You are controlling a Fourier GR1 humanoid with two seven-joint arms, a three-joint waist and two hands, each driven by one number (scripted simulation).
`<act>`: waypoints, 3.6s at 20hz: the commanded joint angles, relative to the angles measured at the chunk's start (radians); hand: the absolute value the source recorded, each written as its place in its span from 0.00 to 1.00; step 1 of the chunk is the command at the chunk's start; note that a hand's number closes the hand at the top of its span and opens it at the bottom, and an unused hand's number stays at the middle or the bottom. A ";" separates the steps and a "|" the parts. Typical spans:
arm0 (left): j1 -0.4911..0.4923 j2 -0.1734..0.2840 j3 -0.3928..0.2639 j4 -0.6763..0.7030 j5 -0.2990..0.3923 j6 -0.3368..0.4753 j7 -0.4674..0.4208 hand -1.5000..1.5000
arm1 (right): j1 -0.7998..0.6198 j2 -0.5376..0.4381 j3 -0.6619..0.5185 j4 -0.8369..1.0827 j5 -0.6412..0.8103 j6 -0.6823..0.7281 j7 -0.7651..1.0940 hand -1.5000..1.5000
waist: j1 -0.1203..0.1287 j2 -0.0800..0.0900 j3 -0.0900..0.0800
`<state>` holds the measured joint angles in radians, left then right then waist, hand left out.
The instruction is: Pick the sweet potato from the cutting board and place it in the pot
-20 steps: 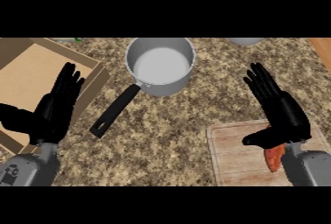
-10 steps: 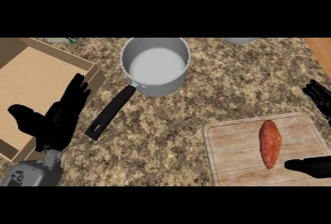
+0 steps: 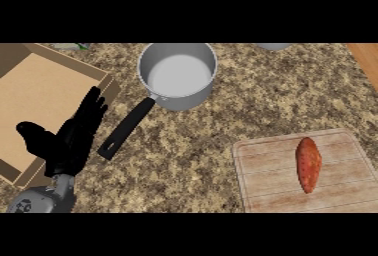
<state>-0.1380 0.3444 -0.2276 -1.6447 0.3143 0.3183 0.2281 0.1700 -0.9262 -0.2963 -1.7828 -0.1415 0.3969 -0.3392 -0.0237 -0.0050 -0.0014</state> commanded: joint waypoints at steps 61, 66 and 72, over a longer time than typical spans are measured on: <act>0.059 -0.199 0.146 -0.070 -0.190 -0.182 0.088 0.50 | -0.203 0.407 0.360 0.035 0.782 0.289 0.667 0.00 | 0.026 0.005 0.001; -0.011 -0.209 0.180 -0.020 -0.207 -0.189 0.096 0.50 | -0.282 0.459 0.401 0.110 0.854 0.306 0.674 0.00 | 0.025 0.005 0.001; 0.037 -0.246 0.142 -0.120 -0.256 -0.164 0.152 0.50 | -0.273 0.446 0.342 0.179 0.890 0.302 0.575 0.00 | 0.025 0.005 0.002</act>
<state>-0.1207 0.1195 -0.0696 -1.7169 0.0882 0.1343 0.3453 -0.0924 -0.4741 0.0637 -1.6578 0.7194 0.6972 0.2935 0.0010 -0.0002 0.0001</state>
